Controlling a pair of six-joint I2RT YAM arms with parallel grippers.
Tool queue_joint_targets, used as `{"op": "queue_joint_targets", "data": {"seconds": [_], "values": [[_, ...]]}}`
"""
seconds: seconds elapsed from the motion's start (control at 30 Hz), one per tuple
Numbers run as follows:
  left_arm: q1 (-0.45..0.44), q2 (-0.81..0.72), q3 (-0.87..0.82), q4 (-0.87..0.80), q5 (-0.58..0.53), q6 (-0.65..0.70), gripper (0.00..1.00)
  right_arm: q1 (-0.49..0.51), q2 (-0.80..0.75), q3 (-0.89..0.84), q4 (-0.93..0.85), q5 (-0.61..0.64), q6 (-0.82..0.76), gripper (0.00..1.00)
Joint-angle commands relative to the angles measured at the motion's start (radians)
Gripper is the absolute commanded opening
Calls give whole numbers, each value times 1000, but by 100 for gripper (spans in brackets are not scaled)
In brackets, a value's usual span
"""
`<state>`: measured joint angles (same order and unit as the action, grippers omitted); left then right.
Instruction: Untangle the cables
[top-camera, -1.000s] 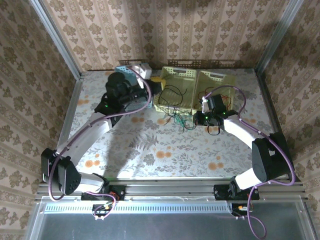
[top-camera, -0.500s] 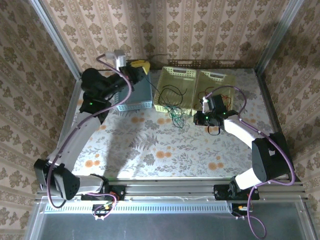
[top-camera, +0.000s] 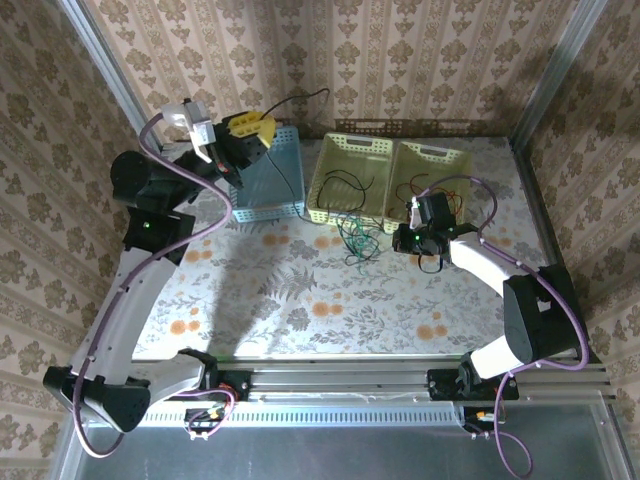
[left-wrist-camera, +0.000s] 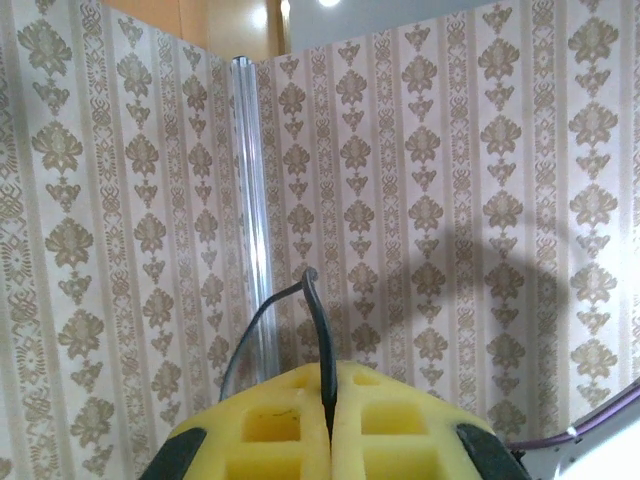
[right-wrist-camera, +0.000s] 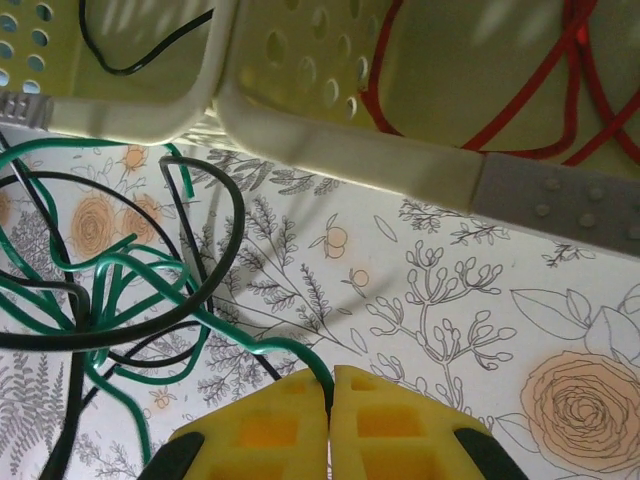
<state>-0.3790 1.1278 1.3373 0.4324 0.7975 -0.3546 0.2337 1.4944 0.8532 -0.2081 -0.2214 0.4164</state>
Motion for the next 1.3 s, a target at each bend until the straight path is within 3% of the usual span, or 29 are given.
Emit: {"op": "queue_joint_targets", "data": {"seconds": [0.0,0.2,0.4,0.7,0.8,0.87,1.03,1.07,1.13,1.17,1.27], "values": [[8,-46,70,-77,-12,108,0,-10,0,-20,3,37,20,9],[8,30,78,-43,-104,71,0,-10,3,-16,16,7,15,9],[7,265,160,18,-249,-19,0,-7,-18,-15,30,-36,11,9],[1,793,528,121,-193,-213,0,-5,-69,-34,18,-25,9,10],[-18,932,622,25,-199,-181,0,-7,-86,-41,11,-19,2,10],[-39,1006,675,-134,-213,-109,0,-5,-92,-40,2,-19,-4,10],[-72,1081,661,-395,-341,-44,0,-6,-97,-40,-10,-20,-11,10],[-98,1072,634,-406,-366,-40,15,-5,-96,-40,-10,-22,-13,10],[-108,1033,566,-374,-396,-37,55,-5,-96,-37,-12,-32,-18,10],[-109,1004,528,-351,-409,-39,67,-5,-96,-34,-16,-37,-22,10],[-108,905,418,-308,-434,-24,78,-4,-86,-27,-19,-44,-26,10]]}}
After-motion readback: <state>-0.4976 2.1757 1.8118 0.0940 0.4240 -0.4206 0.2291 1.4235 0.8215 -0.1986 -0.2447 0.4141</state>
